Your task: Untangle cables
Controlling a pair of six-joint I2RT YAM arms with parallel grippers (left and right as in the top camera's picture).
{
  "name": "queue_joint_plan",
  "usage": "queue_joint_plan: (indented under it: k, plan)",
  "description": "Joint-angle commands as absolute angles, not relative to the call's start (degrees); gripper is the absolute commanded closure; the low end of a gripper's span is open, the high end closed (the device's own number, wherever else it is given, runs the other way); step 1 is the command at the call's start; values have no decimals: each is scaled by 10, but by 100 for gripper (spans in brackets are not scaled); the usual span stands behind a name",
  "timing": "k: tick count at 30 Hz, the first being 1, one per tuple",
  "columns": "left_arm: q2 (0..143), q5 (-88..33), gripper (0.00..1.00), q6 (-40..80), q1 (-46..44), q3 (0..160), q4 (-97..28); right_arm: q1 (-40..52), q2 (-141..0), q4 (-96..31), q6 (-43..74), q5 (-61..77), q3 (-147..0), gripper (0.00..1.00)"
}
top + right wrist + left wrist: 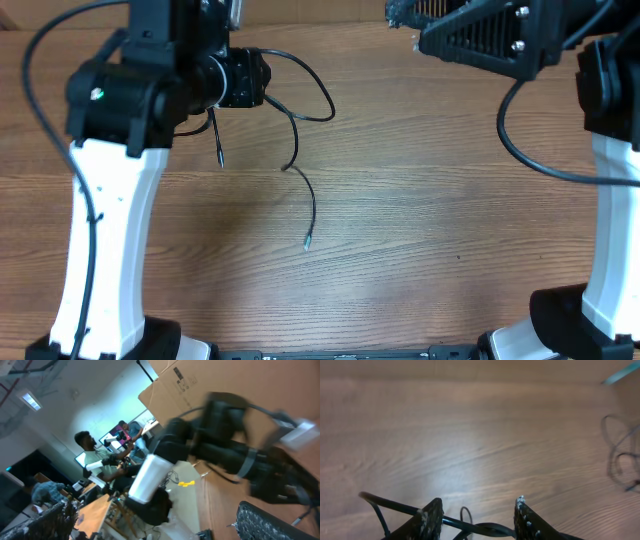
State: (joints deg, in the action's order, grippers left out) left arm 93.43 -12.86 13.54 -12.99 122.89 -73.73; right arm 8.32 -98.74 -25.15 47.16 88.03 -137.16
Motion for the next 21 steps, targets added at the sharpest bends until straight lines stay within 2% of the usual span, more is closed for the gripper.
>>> queue_joint_plan:
  k: [1, 6, 13, 21]
  plan:
    - [909, -157, 96, 137, -128, 1275, -744, 82, -1009, -257, 419, 886, -1372, 0]
    - [908, -196, 96, 137, -128, 1320, -772, 78, -1030, -313, 381, 795, -1372, 0]
    - [908, -207, 96, 137, -128, 1355, -793, 83, -1033, -541, 232, 478, -1372, 0]
    - [908, -190, 96, 173, -128, 1359, -751, 129, -1033, -710, 134, 325, -1372, 0]
